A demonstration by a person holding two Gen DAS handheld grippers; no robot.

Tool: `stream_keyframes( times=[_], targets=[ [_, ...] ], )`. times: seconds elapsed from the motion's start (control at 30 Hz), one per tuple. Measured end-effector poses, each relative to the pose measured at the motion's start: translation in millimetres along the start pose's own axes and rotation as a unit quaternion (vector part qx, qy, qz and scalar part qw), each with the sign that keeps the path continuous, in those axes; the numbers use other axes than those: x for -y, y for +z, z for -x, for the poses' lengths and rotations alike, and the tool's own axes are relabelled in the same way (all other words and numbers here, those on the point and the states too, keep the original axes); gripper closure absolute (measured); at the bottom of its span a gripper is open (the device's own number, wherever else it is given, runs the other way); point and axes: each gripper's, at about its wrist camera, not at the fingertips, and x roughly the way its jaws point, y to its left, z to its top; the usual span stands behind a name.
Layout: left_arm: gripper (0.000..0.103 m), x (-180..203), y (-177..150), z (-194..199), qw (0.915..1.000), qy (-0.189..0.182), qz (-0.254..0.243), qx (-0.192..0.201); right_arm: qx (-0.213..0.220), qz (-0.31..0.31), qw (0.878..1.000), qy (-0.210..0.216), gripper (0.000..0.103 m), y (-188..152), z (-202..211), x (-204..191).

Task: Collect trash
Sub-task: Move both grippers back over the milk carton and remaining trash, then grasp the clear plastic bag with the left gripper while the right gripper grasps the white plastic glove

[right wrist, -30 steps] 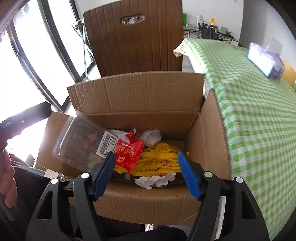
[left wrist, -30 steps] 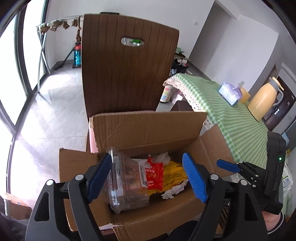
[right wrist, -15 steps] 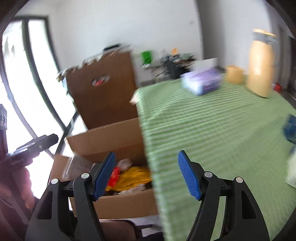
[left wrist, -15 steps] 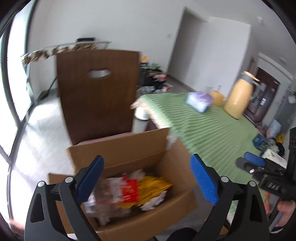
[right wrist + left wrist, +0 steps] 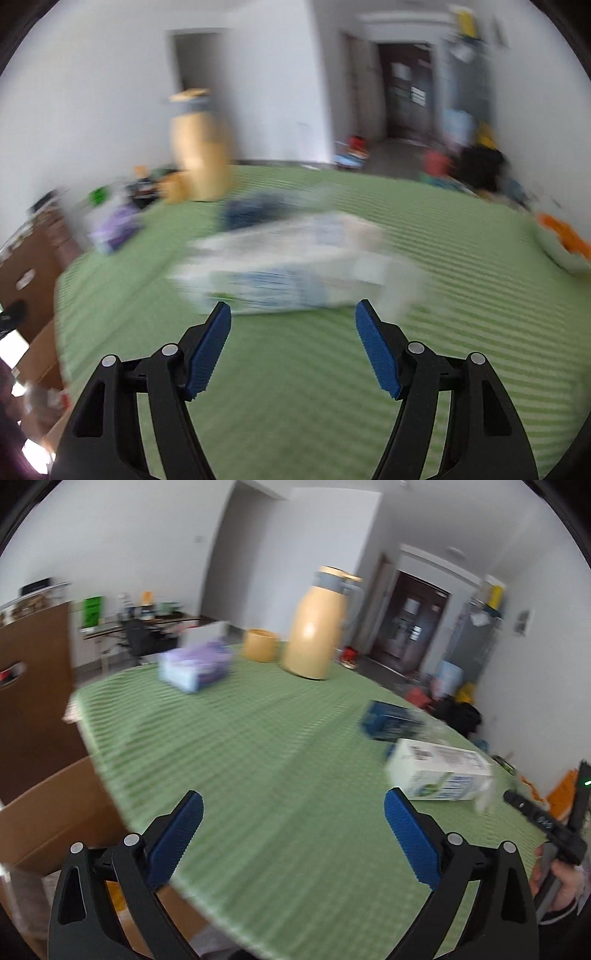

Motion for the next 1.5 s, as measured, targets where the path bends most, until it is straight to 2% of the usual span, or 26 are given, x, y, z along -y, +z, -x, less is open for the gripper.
stream_keyframes(
  times=[0.1,0.2,0.4,0.47,0.53,0.63,0.67,0.7,0.77,0.83,0.9,0.97,1.0,1.07,1.17,1.23,1.27,1.3,1.33,1.37,1.4,1.5],
  targets=[
    [0.008,39.0,3.2,-25.4,0.9994,-0.020,-0.025,-0.015,-0.042,-0.022,0.998,-0.044,0.032,-2.3,-16.9,48.1],
    [0.008,69.5,5.6,-45.2,0.9979,-0.037,-0.045,-0.028,-0.058,-0.032,0.996,-0.052,0.032,-5.8,-26.0,77.1],
    [0.008,122.2,16.7,-78.8,0.9935,-0.061,-0.083,-0.047,-0.064,-0.019,0.997,-0.031,0.032,4.8,-53.0,86.3],
    [0.008,135.5,24.2,-96.3,0.9902,-0.081,-0.093,-0.067,-0.062,-0.006,0.997,-0.034,0.032,9.3,-64.2,85.1],
    [0.008,148.7,36.8,-116.9,0.9885,-0.079,-0.100,-0.082,-0.079,0.001,0.995,-0.065,0.032,14.5,-85.9,88.7],
    [0.008,165.8,56.7,-147.3,0.9864,-0.074,-0.107,-0.100,-0.100,-0.008,0.994,-0.050,0.032,18.6,-110.4,99.0],
    [0.008,174.3,66.5,-162.3,0.9851,-0.071,-0.113,-0.109,-0.102,-0.011,0.994,-0.042,0.036,19.6,-114.0,100.6],
    [0.008,182.7,75.0,-175.1,0.9841,-0.066,-0.119,-0.114,-0.102,-0.011,0.994,-0.031,0.051,20.1,-115.6,100.8],
    [0.008,201.5,89.4,-199.0,0.9821,-0.063,-0.135,-0.115,-0.106,-0.013,0.994,-0.018,0.070,18.7,-118.7,99.9],
    [0.008,223.3,100.1,-231.2,0.9773,-0.060,-0.154,-0.133,-0.107,-0.008,0.994,-0.023,0.075,16.4,-123.2,99.5],
    [0.008,241.6,103.8,-262.4,0.9721,-0.025,-0.169,-0.161,-0.110,-0.003,0.994,-0.025,0.089,15.6,-125.0,98.1],
    [0.008,256.9,105.2,-292.9,0.9654,-0.006,-0.188,-0.181,-0.114,-0.010,0.993,-0.021,0.096,16.4,-123.9,99.6],
    [0.008,264.0,105.2,-311.6,0.9598,0.017,-0.202,-0.195,-0.115,-0.011,0.993,-0.025,0.097,16.8,-122.7,100.7],
    [0.008,269.9,104.5,-335.9,0.9528,0.051,-0.210,-0.213,-0.111,-0.011,0.993,-0.036,0.097,18.1,-124.5,105.6],
    [0.008,275.5,98.9,-360.2,0.9398,0.075,-0.229,-0.242,-0.108,-0.023,0.993,-0.031,0.097,18.9,-124.4,113.8],
    [0.018,278.8,95.1,-366.9,0.9338,0.095,-0.246,-0.242,-0.108,-0.028,0.993,-0.028,0.097,19.8,-122.5,119.0],
    [0.033,281.0,94.8,-365.9,0.9327,0.103,-0.254,-0.234,-0.108,-0.031,0.993,-0.027,0.097,20.3,-122.1,120.3],
    [0.058,284.7,94.6,-362.2,0.9311,0.109,-0.269,-0.221,-0.108,-0.031,0.993,-0.026,0.097,20.6,-121.5,121.0],
    [0.071,288.5,95.6,-358.8,0.9306,0.107,-0.276,-0.215,-0.108,-0.032,0.993,-0.025,0.098,21.0,-120.6,121.3],
    [0.098,291.7,98.3,-353.7,0.9317,0.089,-0.274,-0.221,-0.107,-0.033,0.993,-0.025,0.098,21.6,-119.0,121.6],
    [0.100,293.8,100.5,-349.7,0.9326,0.077,-0.267,-0.230,-0.106,-0.034,0.993,-0.024,0.098,21.9,-117.2,121.9],
    [0.101,305.0,109.5,-327.9,0.9382,0.063,-0.277,-0.197,-0.102,-0.037,0.994,-0.025,0.098,23.4,-112.7,122.1]
  ],
)
